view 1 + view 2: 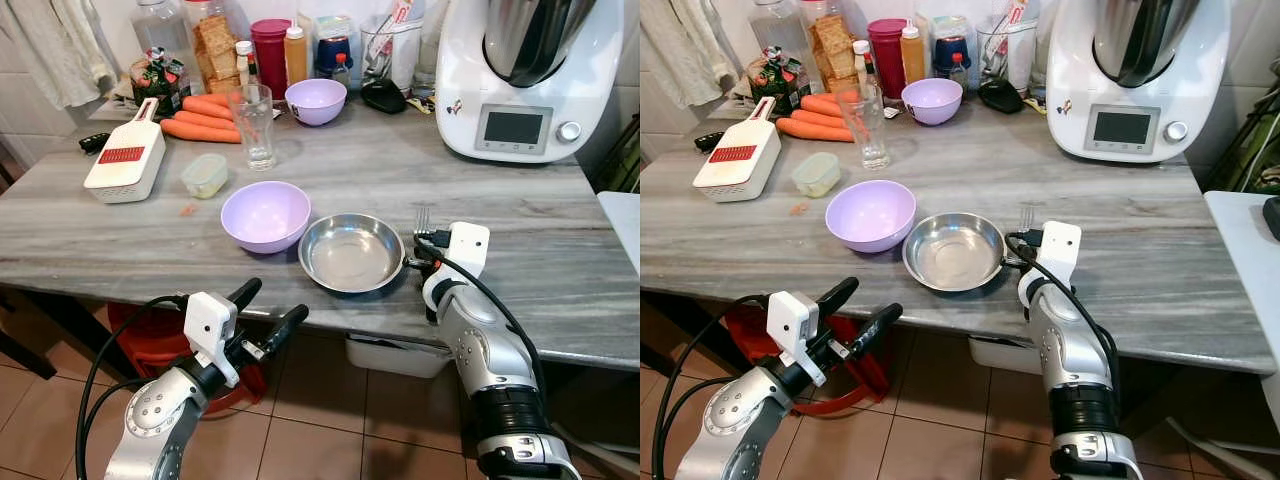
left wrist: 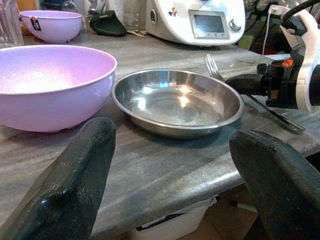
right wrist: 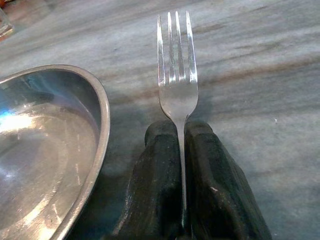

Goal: Setting the table

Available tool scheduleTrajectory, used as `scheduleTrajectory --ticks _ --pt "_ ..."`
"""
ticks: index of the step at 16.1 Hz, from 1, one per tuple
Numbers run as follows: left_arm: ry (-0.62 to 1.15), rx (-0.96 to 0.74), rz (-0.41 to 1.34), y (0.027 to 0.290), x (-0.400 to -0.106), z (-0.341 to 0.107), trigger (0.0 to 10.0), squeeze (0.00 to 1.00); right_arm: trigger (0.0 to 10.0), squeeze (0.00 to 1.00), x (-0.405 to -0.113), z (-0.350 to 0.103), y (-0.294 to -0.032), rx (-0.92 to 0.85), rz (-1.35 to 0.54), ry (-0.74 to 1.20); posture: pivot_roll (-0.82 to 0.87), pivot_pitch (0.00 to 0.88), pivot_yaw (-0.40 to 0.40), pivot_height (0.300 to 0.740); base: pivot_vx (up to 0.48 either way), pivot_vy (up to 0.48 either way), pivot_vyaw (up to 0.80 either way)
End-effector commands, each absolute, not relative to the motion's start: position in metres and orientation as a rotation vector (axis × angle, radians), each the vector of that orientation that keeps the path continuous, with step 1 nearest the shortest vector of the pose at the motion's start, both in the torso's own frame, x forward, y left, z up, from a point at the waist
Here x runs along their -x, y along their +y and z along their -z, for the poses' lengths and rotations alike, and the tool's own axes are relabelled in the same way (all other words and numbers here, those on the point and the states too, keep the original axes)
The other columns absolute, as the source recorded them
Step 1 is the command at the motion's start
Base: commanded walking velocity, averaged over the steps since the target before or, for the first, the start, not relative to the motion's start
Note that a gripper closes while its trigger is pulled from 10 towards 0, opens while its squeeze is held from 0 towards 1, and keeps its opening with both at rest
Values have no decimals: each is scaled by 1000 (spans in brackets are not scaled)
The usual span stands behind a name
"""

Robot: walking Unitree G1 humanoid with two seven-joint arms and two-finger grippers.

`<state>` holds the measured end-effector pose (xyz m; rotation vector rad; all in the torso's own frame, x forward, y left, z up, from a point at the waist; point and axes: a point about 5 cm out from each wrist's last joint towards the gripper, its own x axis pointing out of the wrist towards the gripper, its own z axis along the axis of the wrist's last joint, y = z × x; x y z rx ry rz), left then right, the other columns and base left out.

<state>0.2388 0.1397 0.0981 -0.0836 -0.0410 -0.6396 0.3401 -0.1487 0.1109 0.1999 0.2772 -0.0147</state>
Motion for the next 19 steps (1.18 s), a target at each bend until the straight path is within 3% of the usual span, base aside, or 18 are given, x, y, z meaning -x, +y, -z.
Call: scheduleTrajectory --ticks 1,3,4,5,19 --pt "-38 76 646 140 -238 -98 10000 0 10000 0 -339 -106 -148 -191 16 307 -50 73 49 740 0 0 0" --pt "-39 76 648 140 -239 -98 10000 0 10000 310 -339 -104 -149 -193 18 315 -51 72 50 740 0 0 0" --pt "-39 76 650 140 -240 -98 10000 0 10000 910 -338 -102 -149 -192 18 319 -51 72 50 740 0 0 0" --pt "-38 76 651 140 -240 -98 10000 0 10000 1000 -338 -102 -150 -192 20 321 -51 72 50 740 0 0 0" --pt "-49 106 707 137 -239 -100 10000 0 10000 1000 -334 -123 -165 -165 45 221 -59 65 51 740 0 0 0"
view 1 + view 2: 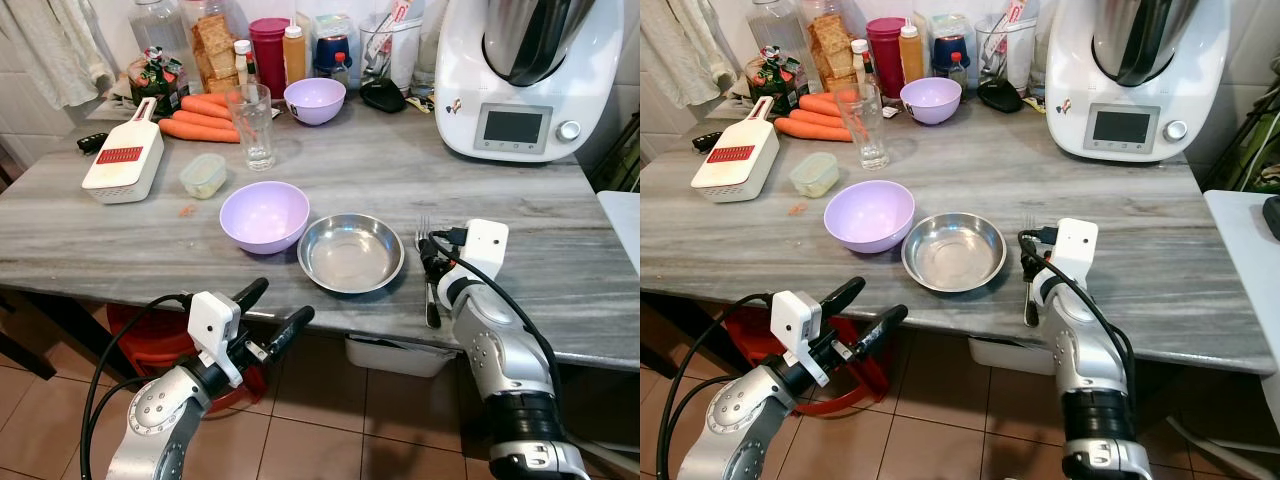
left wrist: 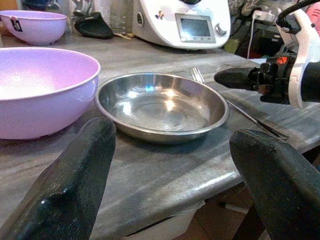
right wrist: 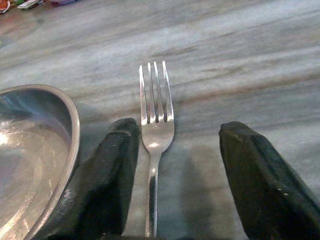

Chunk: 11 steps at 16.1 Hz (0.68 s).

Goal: Setting the table

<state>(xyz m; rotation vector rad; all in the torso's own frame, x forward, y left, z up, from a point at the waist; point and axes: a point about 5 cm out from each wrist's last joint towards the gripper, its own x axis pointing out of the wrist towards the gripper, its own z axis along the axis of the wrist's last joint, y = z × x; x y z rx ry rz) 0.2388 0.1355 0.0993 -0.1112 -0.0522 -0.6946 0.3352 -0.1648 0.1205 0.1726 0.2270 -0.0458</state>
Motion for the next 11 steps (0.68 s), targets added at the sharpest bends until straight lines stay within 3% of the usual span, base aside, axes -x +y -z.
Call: scheduleTrajectory --ticks 1,7,11 --pt "-46 114 726 136 -238 -100 10000 0 10000 1000 -333 -124 -167 -164 50 217 -59 65 51 740 0 0 0" --pt "-43 103 756 137 -241 -101 10000 0 10000 1000 -328 -135 -180 -158 84 185 -59 59 48 740 0 0 0" --pt "-120 90 625 146 -258 -115 10000 0 10000 1000 -323 -153 -193 -160 135 70 -48 48 35 740 0 0 0"
